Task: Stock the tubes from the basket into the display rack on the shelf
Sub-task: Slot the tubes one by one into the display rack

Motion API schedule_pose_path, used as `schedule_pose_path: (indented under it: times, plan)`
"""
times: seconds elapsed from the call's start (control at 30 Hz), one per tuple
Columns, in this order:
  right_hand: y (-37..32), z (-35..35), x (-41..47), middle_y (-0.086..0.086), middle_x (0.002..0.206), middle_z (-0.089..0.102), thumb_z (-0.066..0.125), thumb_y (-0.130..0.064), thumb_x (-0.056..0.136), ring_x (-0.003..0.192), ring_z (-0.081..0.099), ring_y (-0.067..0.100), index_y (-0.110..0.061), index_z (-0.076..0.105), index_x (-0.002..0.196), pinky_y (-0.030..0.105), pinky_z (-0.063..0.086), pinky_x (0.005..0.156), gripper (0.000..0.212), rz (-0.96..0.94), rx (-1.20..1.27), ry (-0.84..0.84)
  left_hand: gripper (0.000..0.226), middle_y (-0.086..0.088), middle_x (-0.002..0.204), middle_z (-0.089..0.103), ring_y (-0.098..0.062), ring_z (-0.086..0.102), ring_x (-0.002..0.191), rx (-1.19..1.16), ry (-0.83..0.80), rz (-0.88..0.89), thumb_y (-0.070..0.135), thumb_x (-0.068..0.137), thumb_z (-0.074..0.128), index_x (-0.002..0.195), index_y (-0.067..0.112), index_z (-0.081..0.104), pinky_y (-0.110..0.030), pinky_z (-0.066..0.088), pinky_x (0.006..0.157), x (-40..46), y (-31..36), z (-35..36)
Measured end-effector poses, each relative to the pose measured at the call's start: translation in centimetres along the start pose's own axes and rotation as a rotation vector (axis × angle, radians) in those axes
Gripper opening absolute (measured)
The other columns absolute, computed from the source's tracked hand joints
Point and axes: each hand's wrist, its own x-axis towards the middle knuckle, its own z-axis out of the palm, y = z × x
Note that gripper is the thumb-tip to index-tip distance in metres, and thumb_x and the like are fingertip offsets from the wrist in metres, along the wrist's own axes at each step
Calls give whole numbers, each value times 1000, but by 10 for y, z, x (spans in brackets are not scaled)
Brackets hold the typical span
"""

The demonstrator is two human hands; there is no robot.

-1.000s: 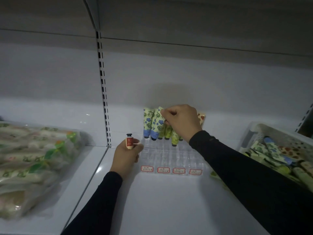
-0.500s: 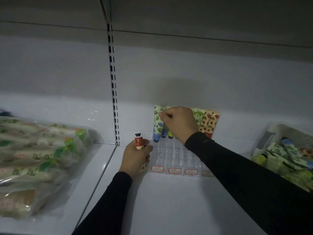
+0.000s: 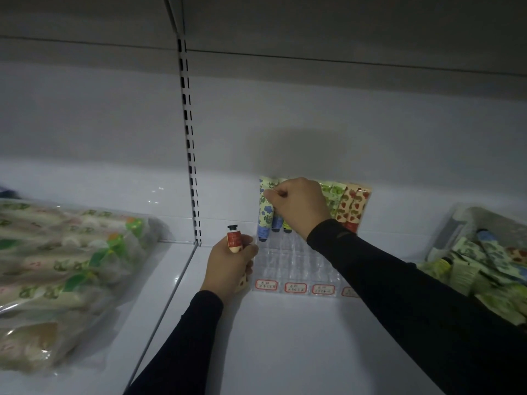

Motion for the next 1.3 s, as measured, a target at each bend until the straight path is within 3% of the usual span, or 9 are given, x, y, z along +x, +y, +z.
schedule_pose_path:
  times: [0.17, 0.33, 0.83, 1.0, 1.1, 1.23, 1.3]
  plan:
    - [-3, 1, 3, 20, 55, 51, 61, -26, 91, 53, 44, 28, 2, 54, 55, 34, 47, 63, 46, 17, -39, -23, 8, -6, 71, 63, -9, 56, 54, 0, 0, 3, 3, 89, 67, 95, 8, 67, -12, 49, 47, -2, 1, 0]
    - [-3, 0, 6, 0, 43, 26, 67, -30, 87, 42, 24, 13, -15, 29, 44, 21, 25, 45, 59, 33, -56, -24, 7, -5, 73, 65, -12, 58, 60, -6, -5, 1, 4, 90, 66, 94, 10, 67, -12, 49, 49, -3, 2, 0]
    - [-5, 0, 5, -2, 37, 26, 67, -42, 87, 35, 27, 12, -14, 29, 42, 19, 24, 39, 65, 124, -79, -57, 7, -9, 71, 63, -12, 56, 56, -14, -11, 1, 2, 90, 66, 96, 5, 67, -14, 50, 49, -2, 2, 1]
    - [-4, 0, 4, -3, 39, 29, 64, -44, 89, 37, 30, 11, -14, 31, 42, 22, 27, 44, 65, 107, -60, -62, 8, -9, 68, 61, -3, 55, 44, -1, -15, 15, 1, 89, 66, 97, 3, 67, -14, 48, 46, -2, 2, 1]
    - [-4, -4, 1, 0, 40, 31, 60, -50, 90, 39, 32, 15, -14, 32, 42, 29, 36, 51, 66, 76, -65, -54, 8, -9, 67, 62, -6, 55, 46, 22, -8, 20, 3, 89, 66, 97, 5, 67, -16, 49, 46, -1, 1, 0]
    - [-5, -20, -3, 1, 40, 25, 55, -51, 92, 40, 26, 17, -15, 28, 43, 25, 30, 48, 68, 22, -90, 13, 5, -10, 62, 59, -13, 52, 47, 52, 4, 41, 6, 90, 66, 93, 2, 65, -20, 47, 45, 0, -1, -3]
    - [-4, -29, -9, 4, 42, 29, 54, -51, 94, 42, 28, 18, -13, 29, 45, 29, 37, 52, 66, -1, -80, 43, 6, -10, 60, 56, -16, 49, 49, 42, 29, 49, 7, 90, 64, 87, 1, 63, -23, 44, 46, 1, -1, -6]
